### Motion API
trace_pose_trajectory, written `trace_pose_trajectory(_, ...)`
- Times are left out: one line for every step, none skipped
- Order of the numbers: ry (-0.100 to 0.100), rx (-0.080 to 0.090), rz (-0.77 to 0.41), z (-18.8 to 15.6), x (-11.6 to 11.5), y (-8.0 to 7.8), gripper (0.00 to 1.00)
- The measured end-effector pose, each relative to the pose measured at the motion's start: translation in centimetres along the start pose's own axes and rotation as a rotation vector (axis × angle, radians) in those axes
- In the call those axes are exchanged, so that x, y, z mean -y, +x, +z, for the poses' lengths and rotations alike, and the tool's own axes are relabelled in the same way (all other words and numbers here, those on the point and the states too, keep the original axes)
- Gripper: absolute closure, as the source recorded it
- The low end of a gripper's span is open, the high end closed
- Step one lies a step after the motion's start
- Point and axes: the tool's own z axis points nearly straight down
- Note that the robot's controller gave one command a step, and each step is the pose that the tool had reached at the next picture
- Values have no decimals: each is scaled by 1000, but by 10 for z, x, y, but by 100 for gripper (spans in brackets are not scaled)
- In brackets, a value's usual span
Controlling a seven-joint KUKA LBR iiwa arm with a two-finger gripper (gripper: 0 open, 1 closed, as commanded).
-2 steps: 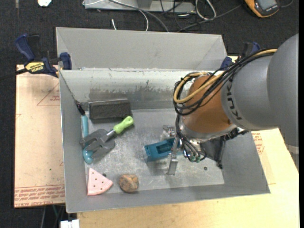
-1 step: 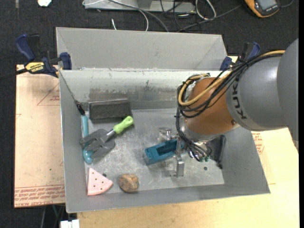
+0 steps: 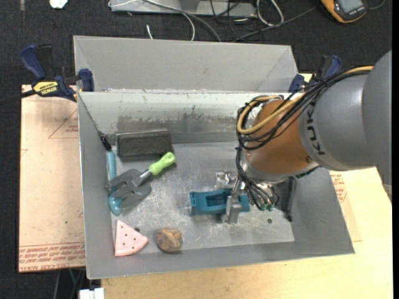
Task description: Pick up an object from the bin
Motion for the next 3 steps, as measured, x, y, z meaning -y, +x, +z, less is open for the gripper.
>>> trace_pose_trajectory(0, 0, 0, 0, 0, 0, 100)
trace_pose_trajectory(0, -13, -28, -68, -8, -11, 100)
trace_pose_trajectory(-1, -18, -53, -182, 9, 9, 100)
